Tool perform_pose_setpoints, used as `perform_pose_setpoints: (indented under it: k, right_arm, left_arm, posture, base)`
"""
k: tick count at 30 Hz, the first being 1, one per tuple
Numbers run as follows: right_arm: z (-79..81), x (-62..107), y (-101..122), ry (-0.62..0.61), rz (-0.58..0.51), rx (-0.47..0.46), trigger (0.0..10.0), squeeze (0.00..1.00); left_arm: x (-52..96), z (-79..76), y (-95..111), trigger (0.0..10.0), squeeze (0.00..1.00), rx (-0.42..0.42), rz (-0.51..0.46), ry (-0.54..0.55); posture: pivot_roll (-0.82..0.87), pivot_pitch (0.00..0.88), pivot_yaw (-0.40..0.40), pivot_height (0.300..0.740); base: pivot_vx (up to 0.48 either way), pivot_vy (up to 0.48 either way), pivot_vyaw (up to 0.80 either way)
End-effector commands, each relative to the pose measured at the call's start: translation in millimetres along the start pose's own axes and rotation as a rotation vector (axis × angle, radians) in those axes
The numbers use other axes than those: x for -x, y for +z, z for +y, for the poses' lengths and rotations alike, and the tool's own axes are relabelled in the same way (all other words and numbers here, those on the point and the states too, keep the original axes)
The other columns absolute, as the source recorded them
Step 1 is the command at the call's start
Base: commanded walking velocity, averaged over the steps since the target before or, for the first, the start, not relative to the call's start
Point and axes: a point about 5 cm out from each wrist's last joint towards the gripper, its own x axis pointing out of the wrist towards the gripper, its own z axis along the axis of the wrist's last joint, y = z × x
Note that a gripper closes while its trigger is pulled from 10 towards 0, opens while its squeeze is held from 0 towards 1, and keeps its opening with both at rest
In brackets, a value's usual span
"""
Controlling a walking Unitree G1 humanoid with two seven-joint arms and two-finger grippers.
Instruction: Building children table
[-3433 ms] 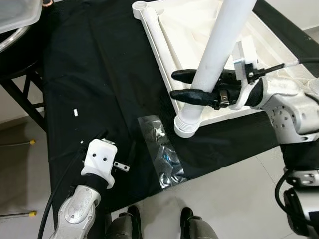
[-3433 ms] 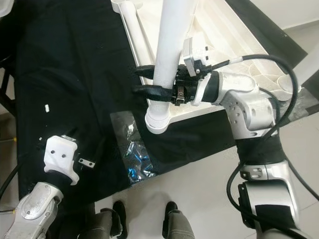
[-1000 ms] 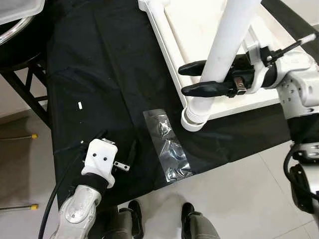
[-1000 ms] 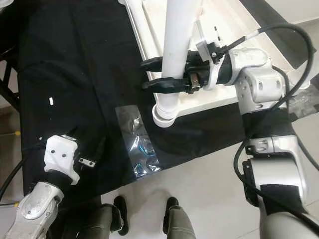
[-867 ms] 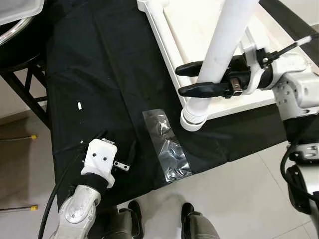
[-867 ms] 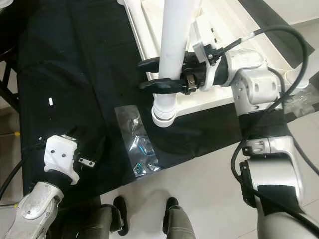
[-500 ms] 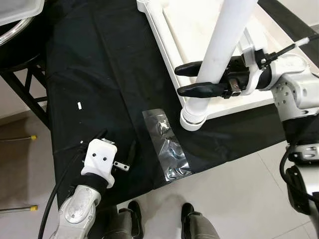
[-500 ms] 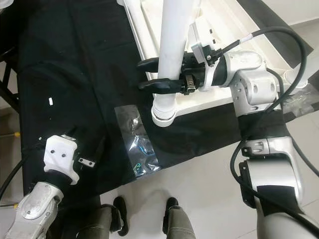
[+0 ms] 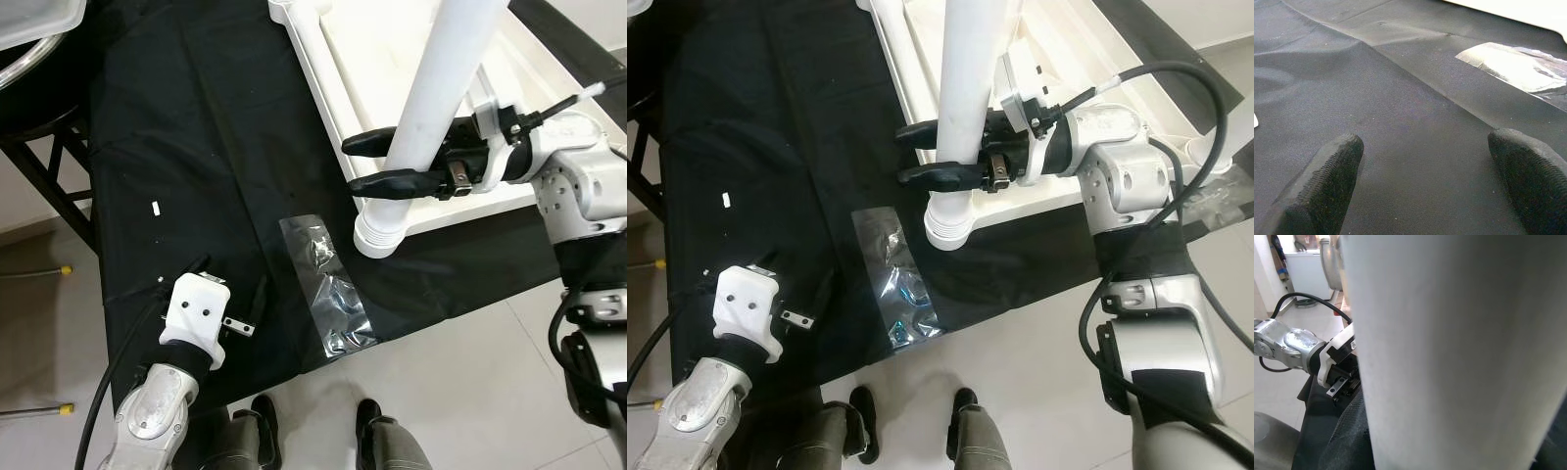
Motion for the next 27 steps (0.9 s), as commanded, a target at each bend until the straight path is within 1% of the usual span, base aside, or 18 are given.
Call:
perform_pose_setpoints:
  k: [1,7,9,12,13,16,23,25,27]
  right_arm:
    - [5.6,-3.7,-11,0.038,0.017,-0.042,10.0,0.00]
    - [2.1,-1.2,-14,-0.016,0.040,-0.041,10.0,0.00]
    - [-1.9,0.0,-18,-0.073,0.052,-0.046,10.0,0.00]
    - [-3.4,1.8,-17,-0.098,0.026,-0.062,10.0,0.00]
    - [-3.7,2.9,-16,-0.105,0.005,-0.071,10.0,0.00]
    - [-3.7,4.0,-15,-0.108,-0.008,-0.077,10.0,0.00]
    - [-5.1,6.4,-16,-0.127,-0.012,-0.088,10.0,0.00]
    - [-7.9,8.0,-17,-0.157,0.002,-0.087,10.0,0.00]
    - [-8.5,8.1,-18,-0.162,0.016,-0.084,10.0,0.00]
  left_arm:
    - [4.1,-0.5,-9,10.0,0.00,0.003,0.043,0.005]
    - [4.5,-0.7,-9,10.0,0.00,0.004,0.044,0.005]
    - [4.7,-1.1,-9,10.0,0.00,0.004,0.044,0.004]
    - [4.8,-1.3,-9,10.0,0.00,0.004,0.045,0.004]
    - [4.8,-1.4,-9,10.0,0.00,0.004,0.045,0.004]
    - [4.7,-1.3,-9,10.0,0.00,0.004,0.044,0.005]
    - [4.3,-1.1,-9,10.0,0.00,0.004,0.044,0.005]
    - [4.1,-0.9,-9,10.0,0.00,0.003,0.043,0.005]
    - [3.9,-0.6,-9,10.0,0.00,0.003,0.043,0.006]
  posture:
    - [0.08,0.398,0.026,0.740]
    - [0.08,0.390,0.026,0.740]
    - [0.08,0.388,0.026,0.740]
    - [0.08,0.388,0.026,0.740]
    - [0.08,0.388,0.026,0.740]
    - [0.08,0.392,0.026,0.740]
    - [0.08,0.395,0.026,0.740]
    - [0.08,0.395,0.026,0.740]
    - [0.08,0.395,0.026,0.740]
  base:
    - [0.000,0.000,0.00]
    - [0.000,0.000,0.00]
    - [0.000,0.000,0.00]
    - [0.000,0.000,0.00]
    - [0.000,0.000,0.00]
    - [0.000,0.000,0.00]
    - [0.000,0.000,0.00]
    - [0.000,0.000,0.00]
    - [0.000,0.000,0.00]
